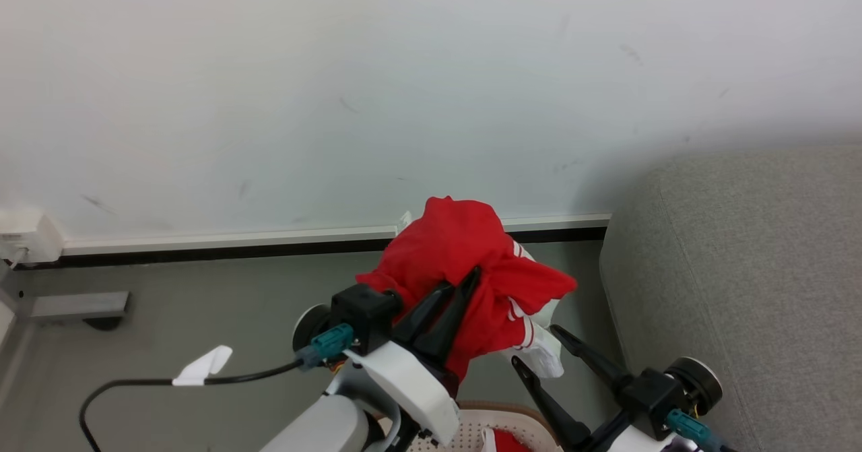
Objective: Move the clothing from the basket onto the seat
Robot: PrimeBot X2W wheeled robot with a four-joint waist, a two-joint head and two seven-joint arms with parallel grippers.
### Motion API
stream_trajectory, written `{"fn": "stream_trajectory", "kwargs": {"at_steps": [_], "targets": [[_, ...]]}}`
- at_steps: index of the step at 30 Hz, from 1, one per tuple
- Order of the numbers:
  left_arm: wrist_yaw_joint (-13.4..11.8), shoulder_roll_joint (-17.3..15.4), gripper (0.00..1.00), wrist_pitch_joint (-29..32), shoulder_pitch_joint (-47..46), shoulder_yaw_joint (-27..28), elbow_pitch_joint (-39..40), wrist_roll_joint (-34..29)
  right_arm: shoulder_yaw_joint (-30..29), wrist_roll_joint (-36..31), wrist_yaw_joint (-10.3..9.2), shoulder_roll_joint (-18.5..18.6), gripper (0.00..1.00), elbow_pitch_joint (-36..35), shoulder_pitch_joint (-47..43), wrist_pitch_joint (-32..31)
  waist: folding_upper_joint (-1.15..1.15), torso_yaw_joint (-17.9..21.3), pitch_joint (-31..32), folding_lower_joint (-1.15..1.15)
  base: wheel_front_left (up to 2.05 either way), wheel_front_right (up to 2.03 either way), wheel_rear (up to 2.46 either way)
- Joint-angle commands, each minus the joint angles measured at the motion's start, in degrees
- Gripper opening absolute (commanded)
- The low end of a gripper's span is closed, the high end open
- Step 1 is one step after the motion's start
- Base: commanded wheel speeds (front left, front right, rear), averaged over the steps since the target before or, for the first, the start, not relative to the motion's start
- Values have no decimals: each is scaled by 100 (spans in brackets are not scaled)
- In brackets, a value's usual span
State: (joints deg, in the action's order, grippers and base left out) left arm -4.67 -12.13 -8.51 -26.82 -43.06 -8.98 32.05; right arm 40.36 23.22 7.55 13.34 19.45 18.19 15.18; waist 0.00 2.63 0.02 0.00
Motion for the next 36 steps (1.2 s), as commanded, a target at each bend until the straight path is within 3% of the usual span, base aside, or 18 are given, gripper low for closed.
{"fn": "stream_trajectory", "kwargs": {"at_steps": [1,19,20,22,24,36], "targets": [[19,12,0,-17,-47,-19,-18,22,34,-44,-12,-22,100,135,124,-5,0,-49,10,0,0,0,0],[155,280,0,-10,-68,-311,-234,91,195,157,-12,-441,100,997,795,-6,0,-543,41,0,0,0,0],[156,283,0,-7,-62,-318,-243,97,195,172,-12,-454,91,1004,804,-6,0,-552,44,0,0,0,0],[154,284,0,-4,-50,-331,-262,108,194,186,-12,-475,42,1000,819,-6,0,-564,50,0,0,0,0],[148,281,0,-5,-42,-336,-274,125,201,213,-12,-481,0,983,826,-6,0,-568,53,0,0,0,0],[79,196,0,-55,35,-305,-357,200,12,328,-12,-409,0,698,623,-4,0,-512,49,0,0,0,0]]}}
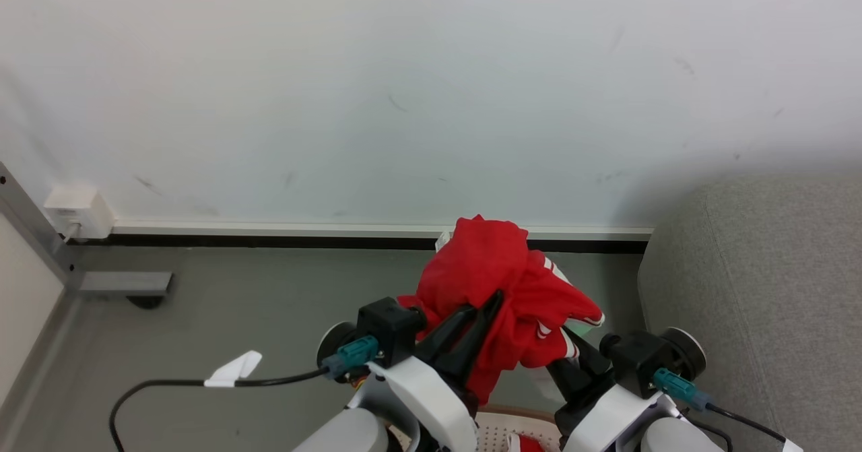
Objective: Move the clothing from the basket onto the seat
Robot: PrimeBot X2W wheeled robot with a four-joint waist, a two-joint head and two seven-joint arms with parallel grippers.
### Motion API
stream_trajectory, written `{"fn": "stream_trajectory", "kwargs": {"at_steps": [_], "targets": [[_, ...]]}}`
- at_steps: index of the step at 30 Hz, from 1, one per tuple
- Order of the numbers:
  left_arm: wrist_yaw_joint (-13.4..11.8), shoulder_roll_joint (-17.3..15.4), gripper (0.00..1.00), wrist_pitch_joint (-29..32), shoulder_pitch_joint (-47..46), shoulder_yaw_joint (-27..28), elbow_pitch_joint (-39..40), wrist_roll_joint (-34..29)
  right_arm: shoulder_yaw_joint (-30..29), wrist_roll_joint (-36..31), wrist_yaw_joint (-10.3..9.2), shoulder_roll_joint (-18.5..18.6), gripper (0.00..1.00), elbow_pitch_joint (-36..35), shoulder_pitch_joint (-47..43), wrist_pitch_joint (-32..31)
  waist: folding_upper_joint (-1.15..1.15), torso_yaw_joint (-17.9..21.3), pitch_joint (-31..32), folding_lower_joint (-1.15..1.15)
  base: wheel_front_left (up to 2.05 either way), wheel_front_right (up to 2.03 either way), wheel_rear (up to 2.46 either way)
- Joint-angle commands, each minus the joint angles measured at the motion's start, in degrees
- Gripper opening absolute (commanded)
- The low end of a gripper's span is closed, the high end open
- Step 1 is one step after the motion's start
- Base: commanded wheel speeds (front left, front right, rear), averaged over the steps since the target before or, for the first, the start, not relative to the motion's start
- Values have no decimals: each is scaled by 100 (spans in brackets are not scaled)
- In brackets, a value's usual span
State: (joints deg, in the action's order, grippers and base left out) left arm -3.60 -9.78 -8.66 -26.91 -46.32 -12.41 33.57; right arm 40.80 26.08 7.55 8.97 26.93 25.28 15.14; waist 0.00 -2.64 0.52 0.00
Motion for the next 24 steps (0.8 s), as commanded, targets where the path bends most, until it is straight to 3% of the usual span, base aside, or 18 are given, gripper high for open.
{"fn": "stream_trajectory", "kwargs": {"at_steps": [1,7,8,10,11,12,13,24], "targets": [[-36,-46,0,-47,52,22,-24,50,-73,47,-12,35,0,-79,-108,-1,0,28,-2,0,0,0,0],[-43,-61,0,-50,67,-1,-45,69,-278,54,-12,66,0,-289,-249,0,0,99,-3,0,0,0,0],[-50,-61,5,-50,65,-3,-41,71,-330,42,-12,72,0,-343,-283,0,0,111,-3,0,0,0,0],[-69,-62,45,-49,62,-7,-28,72,-433,1,-12,90,0,-452,-342,0,0,134,-1,0,0,0,0],[-75,-65,56,-49,62,-9,-21,70,-497,-12,-12,100,0,-513,-357,0,0,145,-2,0,0,0,0],[-86,-70,91,-51,63,-9,-16,71,-559,-33,-12,117,0,-575,-380,0,0,156,-3,0,0,0,0],[-95,-75,100,-55,66,-7,-10,74,-619,-59,-12,125,0,-630,-413,0,0,167,-3,0,0,0,0],[-195,-127,100,-172,124,43,139,79,-1185,-311,-12,334,0,-1009,-594,0,0,423,-17,0,0,0,0]]}}
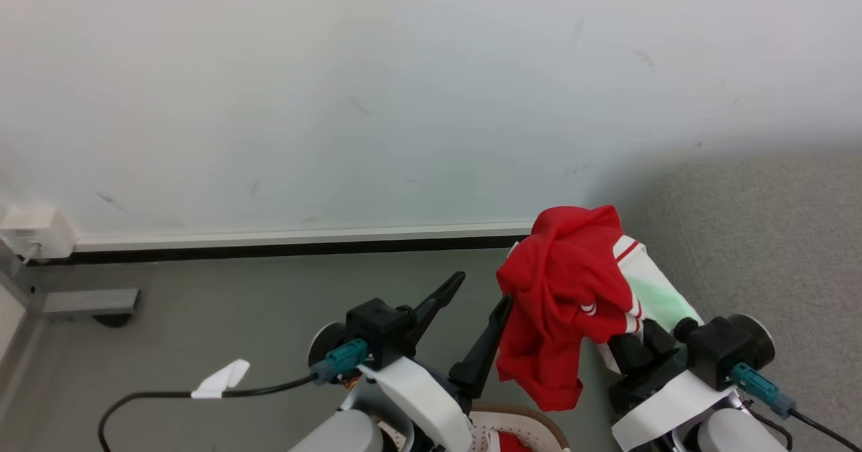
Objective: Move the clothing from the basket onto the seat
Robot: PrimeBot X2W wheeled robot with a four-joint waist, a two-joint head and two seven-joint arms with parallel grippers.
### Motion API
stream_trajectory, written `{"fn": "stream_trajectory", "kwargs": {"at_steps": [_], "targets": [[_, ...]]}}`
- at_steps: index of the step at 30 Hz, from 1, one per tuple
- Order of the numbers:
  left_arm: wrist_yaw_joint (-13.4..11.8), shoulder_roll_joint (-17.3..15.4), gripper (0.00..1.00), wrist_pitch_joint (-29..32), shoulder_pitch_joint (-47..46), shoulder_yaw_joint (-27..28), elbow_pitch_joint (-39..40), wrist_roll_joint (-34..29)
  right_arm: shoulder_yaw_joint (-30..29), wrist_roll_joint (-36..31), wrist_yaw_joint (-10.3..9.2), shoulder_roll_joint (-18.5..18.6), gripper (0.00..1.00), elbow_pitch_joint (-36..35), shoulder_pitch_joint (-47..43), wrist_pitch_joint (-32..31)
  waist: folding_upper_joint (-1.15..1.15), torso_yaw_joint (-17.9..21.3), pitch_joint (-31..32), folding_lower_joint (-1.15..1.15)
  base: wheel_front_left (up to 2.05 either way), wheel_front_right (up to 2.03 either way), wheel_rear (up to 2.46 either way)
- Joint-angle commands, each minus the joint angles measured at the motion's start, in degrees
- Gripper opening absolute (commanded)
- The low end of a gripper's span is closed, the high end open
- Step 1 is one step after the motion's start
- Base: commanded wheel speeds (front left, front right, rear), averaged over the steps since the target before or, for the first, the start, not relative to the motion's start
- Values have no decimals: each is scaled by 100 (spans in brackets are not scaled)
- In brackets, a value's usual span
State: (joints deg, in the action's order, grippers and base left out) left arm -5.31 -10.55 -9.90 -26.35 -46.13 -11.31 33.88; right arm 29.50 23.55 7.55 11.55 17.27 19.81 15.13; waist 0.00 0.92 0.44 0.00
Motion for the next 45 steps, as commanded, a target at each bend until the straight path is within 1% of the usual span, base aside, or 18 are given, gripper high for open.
{"fn": "stream_trajectory", "kwargs": {"at_steps": [1,9,14,21,28,32,38,42,45], "targets": [[-24,-50,100,-48,68,23,29,48,-56,-58,-12,76,0,-43,-47,1,0,66,-9,0,0,0,0],[-94,-117,100,-171,126,25,120,-57,-477,-194,-12,284,0,-271,-31,0,0,505,-84,0,0,0,0],[-95,-135,100,-233,157,-8,77,-99,-711,-266,-12,417,0,-406,-3,1,0,891,-125,0,0,0,0],[-92,-196,100,-326,135,-126,-23,-281,-938,-345,-12,498,0,-564,-52,1,0,1491,-223,0,0,0,0],[-85,-212,100,-391,67,-160,-132,-360,-1033,-386,-12,511,0,-678,-63,1,0,2102,-362,0,0,0,0],[-52,-218,100,-419,-11,-193,-193,-445,-1116,-388,-12,501,0,-727,-68,0,0,2388,-462,0,0,0,0],[-48,-196,100,-466,-99,-211,-291,-571,-1217,-397,-12,480,0,-782,-73,1,0,2650,-593,0,0,0,0],[-37,-197,100,-474,-172,-213,-361,-622,-1310,-395,-12,453,0,-836,-27,1,0,2720,-710,0,0,0,0],[1,-218,100,-478,-283,-259,-367,-712,-1486,-288,-12,415,0,-911,46,1,0,2717,-879,0,0,0,0]]}}
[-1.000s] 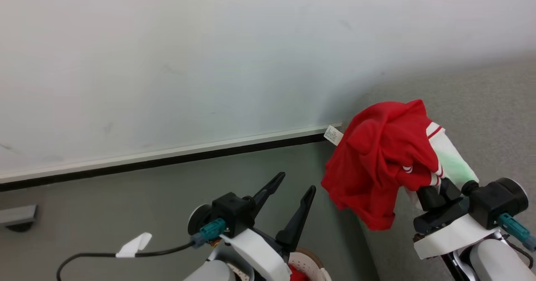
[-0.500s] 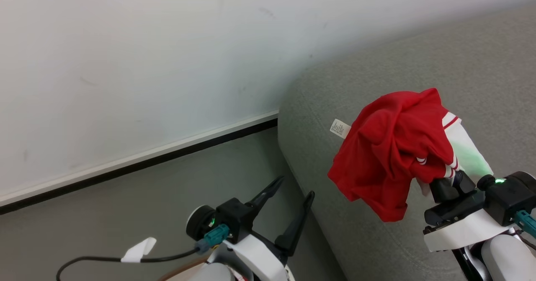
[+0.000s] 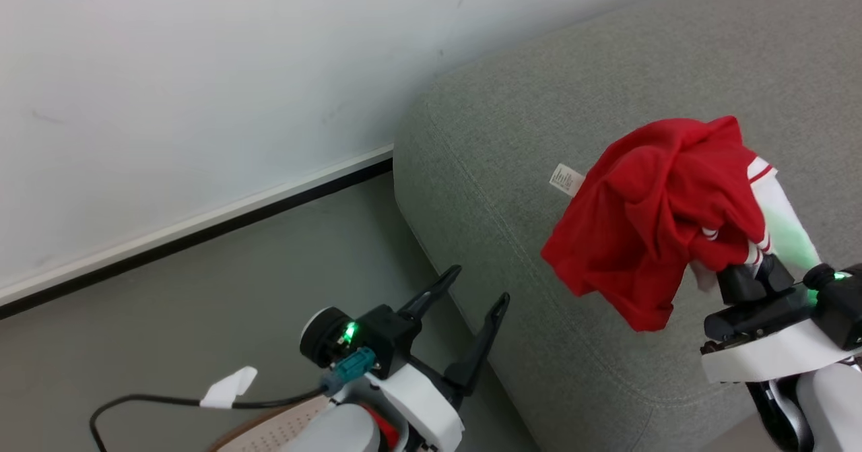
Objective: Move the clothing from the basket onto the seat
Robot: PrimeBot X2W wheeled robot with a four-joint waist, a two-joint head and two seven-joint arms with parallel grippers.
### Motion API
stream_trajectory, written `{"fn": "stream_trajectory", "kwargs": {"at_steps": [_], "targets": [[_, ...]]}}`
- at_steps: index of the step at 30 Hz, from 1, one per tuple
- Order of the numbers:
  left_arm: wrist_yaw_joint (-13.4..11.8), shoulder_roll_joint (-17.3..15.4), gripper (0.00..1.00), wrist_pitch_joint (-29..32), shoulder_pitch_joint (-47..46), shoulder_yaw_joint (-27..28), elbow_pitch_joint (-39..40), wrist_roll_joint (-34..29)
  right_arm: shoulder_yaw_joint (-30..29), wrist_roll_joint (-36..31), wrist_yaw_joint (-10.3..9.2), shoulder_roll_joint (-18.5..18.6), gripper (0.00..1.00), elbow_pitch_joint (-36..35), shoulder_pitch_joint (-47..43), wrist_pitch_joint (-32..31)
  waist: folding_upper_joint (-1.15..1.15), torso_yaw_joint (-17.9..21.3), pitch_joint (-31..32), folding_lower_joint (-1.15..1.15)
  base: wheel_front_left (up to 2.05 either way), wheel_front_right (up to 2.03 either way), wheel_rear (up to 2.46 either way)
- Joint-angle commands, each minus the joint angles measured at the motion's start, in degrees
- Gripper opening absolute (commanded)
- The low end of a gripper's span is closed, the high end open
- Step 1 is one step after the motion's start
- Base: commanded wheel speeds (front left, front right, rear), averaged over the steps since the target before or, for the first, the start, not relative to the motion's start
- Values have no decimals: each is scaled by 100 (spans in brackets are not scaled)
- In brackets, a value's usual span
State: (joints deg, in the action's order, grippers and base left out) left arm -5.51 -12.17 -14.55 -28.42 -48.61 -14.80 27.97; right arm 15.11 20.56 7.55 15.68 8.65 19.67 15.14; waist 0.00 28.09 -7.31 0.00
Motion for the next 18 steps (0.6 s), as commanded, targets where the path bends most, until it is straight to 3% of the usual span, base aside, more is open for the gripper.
{"fn": "stream_trajectory", "kwargs": {"at_steps": [1,11,18], "targets": [[29,-69,100,-14,-120,-21,-14,-140,-93,28,-12,16,0,-66,99,0,0,-12,-173,0,0,0,0],[146,-227,100,168,-821,-269,10,-630,-946,337,-13,259,0,-92,739,0,0,-410,-1282,0,0,0,0],[339,-221,100,196,-1361,-446,-113,-915,-1519,376,-13,623,0,103,1091,0,0,-748,-2042,0,0,0,0]]}}
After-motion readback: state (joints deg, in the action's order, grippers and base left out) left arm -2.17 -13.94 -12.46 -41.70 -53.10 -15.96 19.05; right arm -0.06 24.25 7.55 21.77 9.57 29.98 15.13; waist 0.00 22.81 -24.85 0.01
